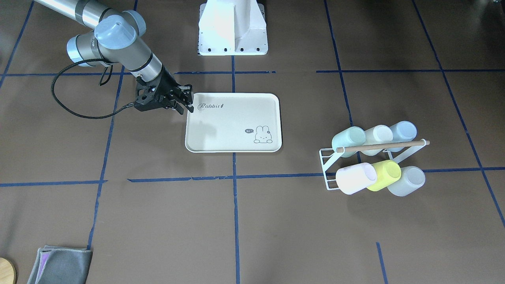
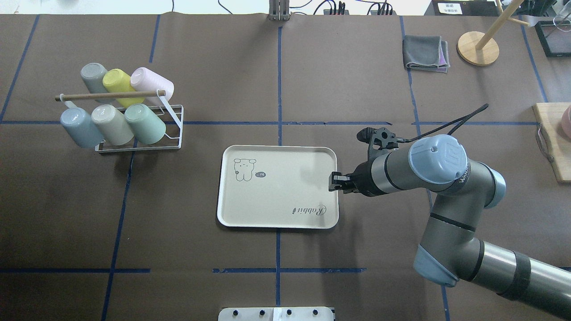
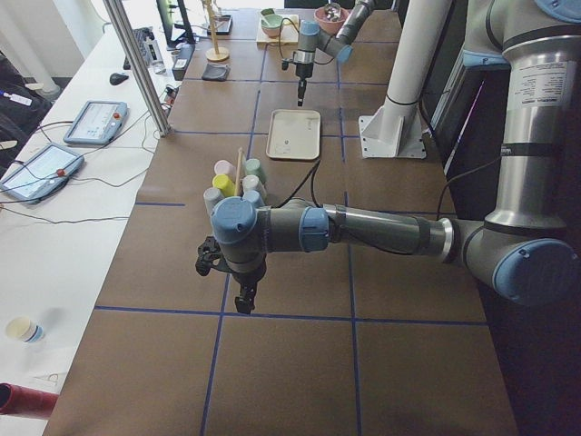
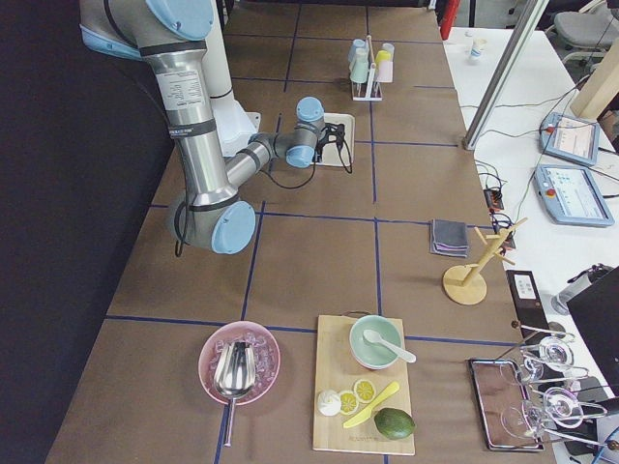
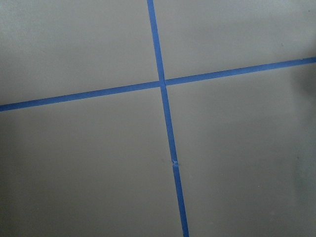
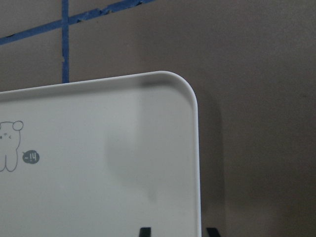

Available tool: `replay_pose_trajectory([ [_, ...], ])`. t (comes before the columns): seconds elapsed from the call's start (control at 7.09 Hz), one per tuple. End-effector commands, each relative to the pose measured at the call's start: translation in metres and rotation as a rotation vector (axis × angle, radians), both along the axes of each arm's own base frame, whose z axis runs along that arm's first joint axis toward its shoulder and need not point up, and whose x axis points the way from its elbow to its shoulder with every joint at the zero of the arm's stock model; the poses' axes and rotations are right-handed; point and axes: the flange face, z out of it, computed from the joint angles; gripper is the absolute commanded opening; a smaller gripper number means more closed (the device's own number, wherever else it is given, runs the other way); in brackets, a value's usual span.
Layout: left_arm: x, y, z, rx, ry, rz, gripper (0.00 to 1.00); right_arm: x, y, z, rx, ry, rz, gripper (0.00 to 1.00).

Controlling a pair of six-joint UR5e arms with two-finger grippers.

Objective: Pick up and place green cup on tray

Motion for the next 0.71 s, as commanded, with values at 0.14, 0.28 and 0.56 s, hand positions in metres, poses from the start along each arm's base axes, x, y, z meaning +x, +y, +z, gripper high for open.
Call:
replay_pose_trajectory([
  [0.14,0.002,-0.051,-0.069,0.142,-0.019,0.014,1.0,0.063,-0.041,-0.019,-0.072,0.016,0.028,1.0],
  [0.28,0.006,-0.069,-0.116,0.223,-0.021,0.021,1.0,0.091,-0.054,-0.03,-0.104,0.034,0.049,1.0],
  [0.56,0.049,-0.064,-0.191,0.379,-0.029,0.094,1.0,0.137,-0.077,-0.033,-0.145,0.109,0.111,1.0],
])
